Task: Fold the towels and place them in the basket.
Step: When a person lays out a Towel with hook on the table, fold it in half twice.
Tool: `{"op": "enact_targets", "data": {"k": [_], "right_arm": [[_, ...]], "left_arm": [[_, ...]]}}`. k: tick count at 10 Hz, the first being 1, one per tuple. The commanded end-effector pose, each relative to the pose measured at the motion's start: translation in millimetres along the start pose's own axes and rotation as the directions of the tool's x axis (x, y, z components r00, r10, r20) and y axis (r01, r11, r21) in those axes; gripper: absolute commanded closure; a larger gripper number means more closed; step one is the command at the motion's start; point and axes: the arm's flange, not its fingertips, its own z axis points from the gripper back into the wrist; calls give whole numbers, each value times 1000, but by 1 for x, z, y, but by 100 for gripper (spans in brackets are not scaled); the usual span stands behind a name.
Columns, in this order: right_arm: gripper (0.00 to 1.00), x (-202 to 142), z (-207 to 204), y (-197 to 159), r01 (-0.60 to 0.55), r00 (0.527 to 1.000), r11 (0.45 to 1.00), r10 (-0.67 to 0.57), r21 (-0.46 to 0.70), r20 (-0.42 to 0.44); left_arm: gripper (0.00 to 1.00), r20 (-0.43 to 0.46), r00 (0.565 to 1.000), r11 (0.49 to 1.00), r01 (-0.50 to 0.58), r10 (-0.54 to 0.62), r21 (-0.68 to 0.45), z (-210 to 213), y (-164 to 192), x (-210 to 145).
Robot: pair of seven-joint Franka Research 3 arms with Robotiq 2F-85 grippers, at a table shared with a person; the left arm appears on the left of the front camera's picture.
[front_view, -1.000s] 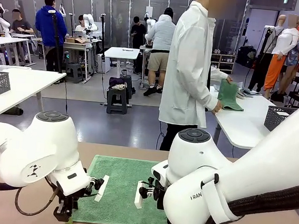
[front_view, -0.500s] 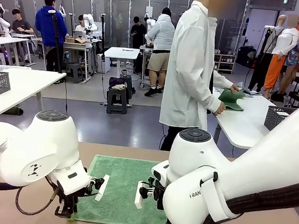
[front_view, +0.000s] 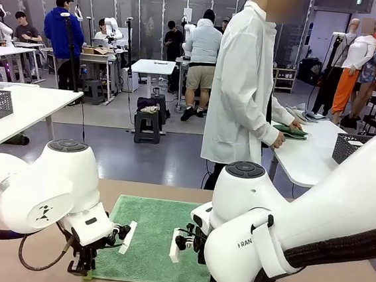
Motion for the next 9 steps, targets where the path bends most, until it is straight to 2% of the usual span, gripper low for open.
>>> {"op": "enact_targets", "data": {"k": [1, 4, 5, 6, 7, 8, 9], "right_arm": [[63, -1, 2, -3, -16, 1000, 999, 16, 29, 5], [63, -1, -1, -3, -20, 1000, 999, 20, 38, 6], [83, -1, -1, -3, -24, 1000, 999, 24, 30, 7], [83, -1, -1, -3, -22, 1000, 999, 21, 32, 6], [100, -1, -1, -3, -21, 1000, 999, 21, 32, 9], [85, -1, -1, -2, -23, 1000, 999, 22, 33, 12], [100, -2, -1, -2, -23, 1000, 999, 23, 36, 15]], "left_arm": [[72, 1, 1000, 1000, -17, 17, -22, 4, 4, 3], [72, 0, 1000, 999, -31, 31, -21, -1, 4, -1], [88, -26, 999, 999, -37, 37, 3, -2, 3, -1], [91, -28, 999, 1000, -28, 28, 9, -2, 3, -1], [100, -30, 999, 1000, -26, 27, 10, -1, 4, -1], [100, -29, 999, 1000, -23, 23, 4, -2, 4, 0], [100, -25, 1000, 1000, -19, 19, -5, -1, 4, 0]]}}
